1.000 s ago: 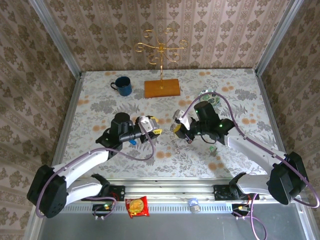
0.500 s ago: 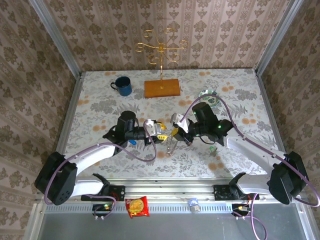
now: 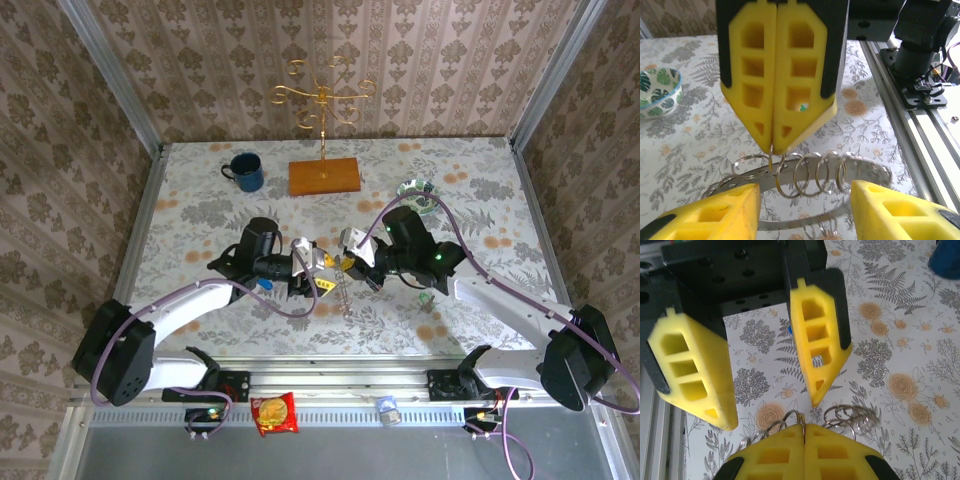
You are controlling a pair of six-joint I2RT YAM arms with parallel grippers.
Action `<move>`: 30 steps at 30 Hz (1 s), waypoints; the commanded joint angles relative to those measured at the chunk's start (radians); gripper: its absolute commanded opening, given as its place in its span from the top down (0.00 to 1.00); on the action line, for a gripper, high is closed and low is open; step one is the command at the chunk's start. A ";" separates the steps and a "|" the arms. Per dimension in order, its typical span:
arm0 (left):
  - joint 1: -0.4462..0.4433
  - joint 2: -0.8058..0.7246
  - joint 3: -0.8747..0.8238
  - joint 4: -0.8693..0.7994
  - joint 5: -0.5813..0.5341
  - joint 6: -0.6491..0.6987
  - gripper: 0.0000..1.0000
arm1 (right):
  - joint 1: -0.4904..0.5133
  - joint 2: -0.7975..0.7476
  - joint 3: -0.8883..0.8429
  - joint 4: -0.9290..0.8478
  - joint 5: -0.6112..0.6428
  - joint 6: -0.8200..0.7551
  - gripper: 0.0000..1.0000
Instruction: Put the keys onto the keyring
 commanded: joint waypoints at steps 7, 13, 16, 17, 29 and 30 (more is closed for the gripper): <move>-0.022 0.014 0.026 -0.014 0.043 -0.011 0.55 | 0.018 -0.026 -0.020 0.069 0.022 0.000 1.00; -0.029 0.008 0.005 -0.003 0.039 -0.037 0.59 | 0.019 -0.017 -0.023 0.088 0.032 0.026 1.00; -0.032 0.003 -0.007 0.013 0.037 -0.051 0.61 | 0.019 -0.013 -0.024 0.095 0.037 0.036 1.00; -0.034 0.002 -0.010 0.021 0.036 -0.054 0.62 | 0.019 -0.011 -0.024 0.097 0.040 0.039 1.00; -0.058 -0.037 -0.083 0.126 0.049 -0.102 0.62 | 0.028 0.009 -0.020 0.114 0.094 0.080 1.00; -0.062 -0.037 -0.086 0.112 0.060 -0.089 0.61 | 0.030 0.012 -0.020 0.116 0.094 0.081 1.00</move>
